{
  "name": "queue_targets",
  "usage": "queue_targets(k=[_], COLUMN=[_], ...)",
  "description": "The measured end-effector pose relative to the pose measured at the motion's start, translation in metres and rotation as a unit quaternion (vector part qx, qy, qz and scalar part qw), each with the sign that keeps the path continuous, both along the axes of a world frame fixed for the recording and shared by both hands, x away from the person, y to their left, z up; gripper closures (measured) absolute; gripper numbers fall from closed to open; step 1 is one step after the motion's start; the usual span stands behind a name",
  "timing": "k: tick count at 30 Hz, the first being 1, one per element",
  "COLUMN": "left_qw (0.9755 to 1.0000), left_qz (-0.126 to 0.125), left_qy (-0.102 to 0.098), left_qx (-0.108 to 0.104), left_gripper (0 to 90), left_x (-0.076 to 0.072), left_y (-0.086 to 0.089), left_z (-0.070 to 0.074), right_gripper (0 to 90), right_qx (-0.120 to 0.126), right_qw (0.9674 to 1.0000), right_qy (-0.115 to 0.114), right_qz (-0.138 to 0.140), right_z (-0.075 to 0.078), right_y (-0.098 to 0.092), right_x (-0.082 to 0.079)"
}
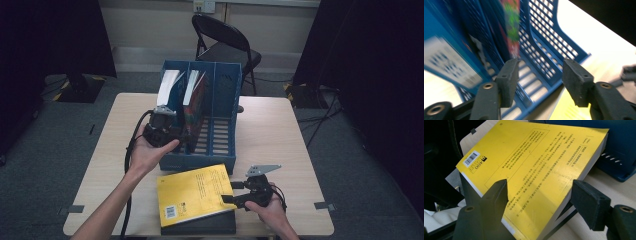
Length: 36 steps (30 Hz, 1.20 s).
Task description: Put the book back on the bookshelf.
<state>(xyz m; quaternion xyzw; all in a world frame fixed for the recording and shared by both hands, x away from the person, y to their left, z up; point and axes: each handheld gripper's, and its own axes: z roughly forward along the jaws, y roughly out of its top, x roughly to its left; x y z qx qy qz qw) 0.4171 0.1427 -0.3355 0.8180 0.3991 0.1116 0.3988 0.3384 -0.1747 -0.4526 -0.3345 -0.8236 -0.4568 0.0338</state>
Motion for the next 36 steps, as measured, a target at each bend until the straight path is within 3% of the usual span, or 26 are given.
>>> queue_targets(k=[3,7,10,11,13,15,18,19,21,23,26,32,36], left_qw=[0.9994,0.9996,0.9992,0.9993,0.9993,0.9989,0.9972,0.9971,0.9972,0.9969,0.9975,0.9973,0.9963], left_qz=[-0.005,-0.013,-0.02,-0.023,-0.018,-0.024,-0.032,-0.035,-0.029,-0.038,-0.041,-0.051,-0.06], left_qy=[0.008,0.003,0.013,0.019,0.022,0.039,0.054,0.057,0.052,0.058,0.045,0.048,0.062], left_qx=[0.032,0.023,0.032,0.022,0.025,0.013,0.042,0.036,0.045,0.039,0.034,0.021,0.001], left_gripper=[49.6,49.9,49.6,49.5,48.5,48.4,48.4,47.9,46.3,45.8,45.1,48.4,50.9], left_x=[-0.01,-0.03,-0.038,-0.039,-0.042,-0.044,-0.047,-0.048,-0.051,-0.054,-0.059,-0.067,-0.073], left_y=[0.003,0.013,0.014,0.016,0.017,0.02,0.02,0.021,0.025,0.029,0.03,0.034,0.04], left_z=[-0.013,-0.024,-0.038,-0.043,-0.054,-0.067,-0.086,-0.089,-0.093,-0.098,-0.101,-0.103,-0.106], right_gripper=[29.4,29.3,29.3,29.3,30.5,34.1,40.8,42.4,43.8,45.3,47.1,52.4,55.6], right_qx=[-0.002,-0.006,-0.008,-0.009,-0.014,-0.022,-0.029,-0.029,-0.029,-0.032,-0.038,-0.047,-0.058], right_qw=[1.0,1.0,1.0,0.9999,0.9998,0.9994,0.9988,0.9988,0.9987,0.9984,0.9978,0.9968,0.9956], right_qy=[-0.001,-0.004,-0.003,-0.004,-0.016,-0.024,-0.039,-0.039,-0.043,-0.047,-0.055,-0.064,-0.073], right_qz=[-0.002,-0.002,-0.002,-0.004,-0.003,-0.005,-0.005,-0.004,-0.002,0.0,-0.001,0.011,0.007], right_z=[0.0,0.0,-0.001,0.0,0.0,0.0,0.001,0.001,0.002,0.002,0.002,0.002,0.002], right_y=[0.0,0.001,0.002,0.002,0.003,0.004,0.002,0.001,0.0,0.0,0.001,0.002,0.006], right_x=[0.0,-0.001,0.0,0.0,-0.001,-0.002,-0.004,-0.005,-0.006,-0.007,-0.009,-0.012,-0.012])
